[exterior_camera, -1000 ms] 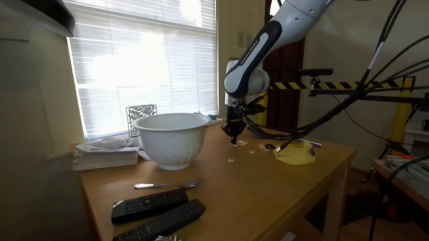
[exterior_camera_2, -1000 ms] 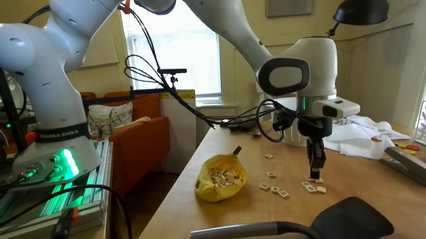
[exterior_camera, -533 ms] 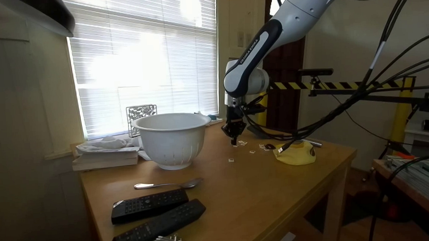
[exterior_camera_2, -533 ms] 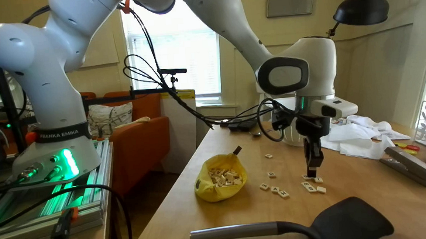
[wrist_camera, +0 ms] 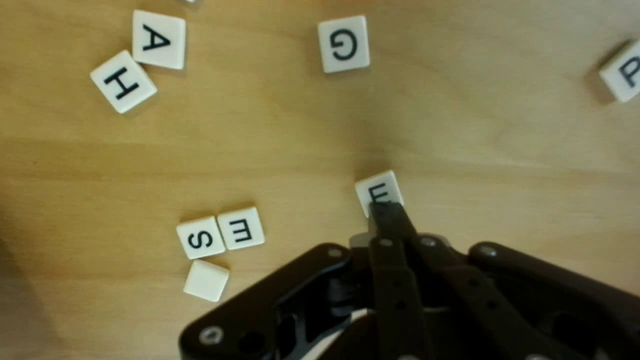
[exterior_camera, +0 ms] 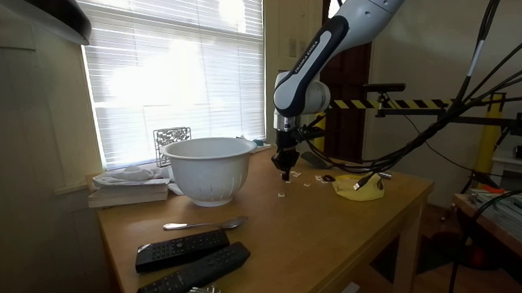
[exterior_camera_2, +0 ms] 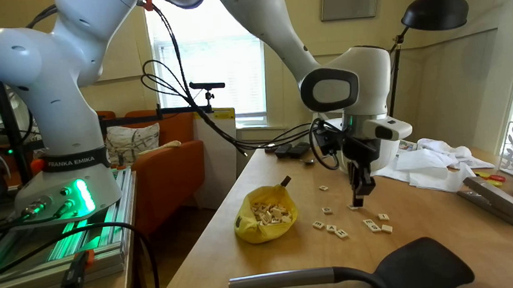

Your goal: Move the small objects on the table

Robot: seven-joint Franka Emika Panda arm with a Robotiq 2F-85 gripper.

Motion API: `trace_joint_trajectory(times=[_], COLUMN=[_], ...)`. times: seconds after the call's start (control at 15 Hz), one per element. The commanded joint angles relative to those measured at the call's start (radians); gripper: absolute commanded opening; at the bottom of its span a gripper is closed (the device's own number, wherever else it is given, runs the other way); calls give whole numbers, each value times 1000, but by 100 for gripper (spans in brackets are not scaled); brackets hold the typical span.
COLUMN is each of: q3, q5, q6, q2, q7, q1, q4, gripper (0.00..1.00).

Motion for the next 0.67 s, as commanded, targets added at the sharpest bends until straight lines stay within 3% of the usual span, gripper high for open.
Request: trace_joint_trajectory(times=[0.0, 0.6], q3=[47, 131], q5=[-24, -1], q6=[23, 153], q2=[-42, -105], q7=[-89, -232], q1=[-23, -39], q4=[-98, -238], gripper=[0, 0])
